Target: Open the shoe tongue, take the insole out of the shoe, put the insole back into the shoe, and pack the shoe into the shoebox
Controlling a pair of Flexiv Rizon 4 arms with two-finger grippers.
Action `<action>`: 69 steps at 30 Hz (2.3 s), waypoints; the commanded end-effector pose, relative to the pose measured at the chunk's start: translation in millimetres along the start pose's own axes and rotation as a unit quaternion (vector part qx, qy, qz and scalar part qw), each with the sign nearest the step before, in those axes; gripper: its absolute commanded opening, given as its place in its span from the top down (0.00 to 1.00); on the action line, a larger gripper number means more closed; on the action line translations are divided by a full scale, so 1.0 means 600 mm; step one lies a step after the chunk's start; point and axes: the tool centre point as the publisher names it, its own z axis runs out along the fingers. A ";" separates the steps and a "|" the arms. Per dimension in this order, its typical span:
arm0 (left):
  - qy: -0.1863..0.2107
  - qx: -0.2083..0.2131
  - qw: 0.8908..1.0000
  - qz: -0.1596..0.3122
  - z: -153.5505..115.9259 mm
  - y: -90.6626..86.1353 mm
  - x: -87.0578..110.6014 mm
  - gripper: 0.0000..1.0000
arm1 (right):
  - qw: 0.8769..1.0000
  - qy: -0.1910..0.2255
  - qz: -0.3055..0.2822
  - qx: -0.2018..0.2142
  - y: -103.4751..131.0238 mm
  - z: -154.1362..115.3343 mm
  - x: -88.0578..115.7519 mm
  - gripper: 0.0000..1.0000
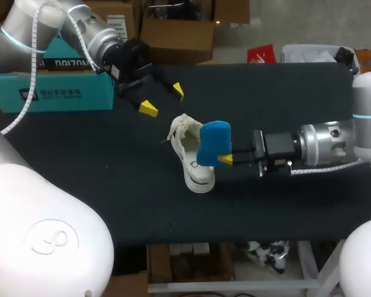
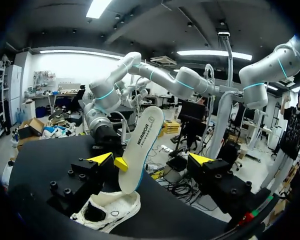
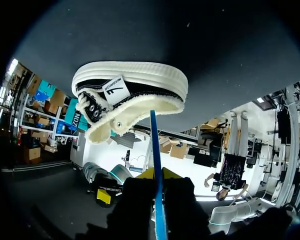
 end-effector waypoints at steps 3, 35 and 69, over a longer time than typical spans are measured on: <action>0.054 0.002 0.999 -0.006 -0.009 0.000 -0.011 0.00 | 0.998 0.043 -0.050 -0.003 -0.030 0.025 -0.016 1.00; 0.164 -0.090 0.976 0.109 -0.026 0.042 -0.058 0.00 | 0.997 -0.049 -0.024 0.047 -0.016 0.035 -0.051 1.00; 0.165 -0.112 0.973 0.116 -0.019 0.058 -0.080 0.00 | 0.997 -0.061 -0.039 0.036 -0.029 0.044 -0.045 1.00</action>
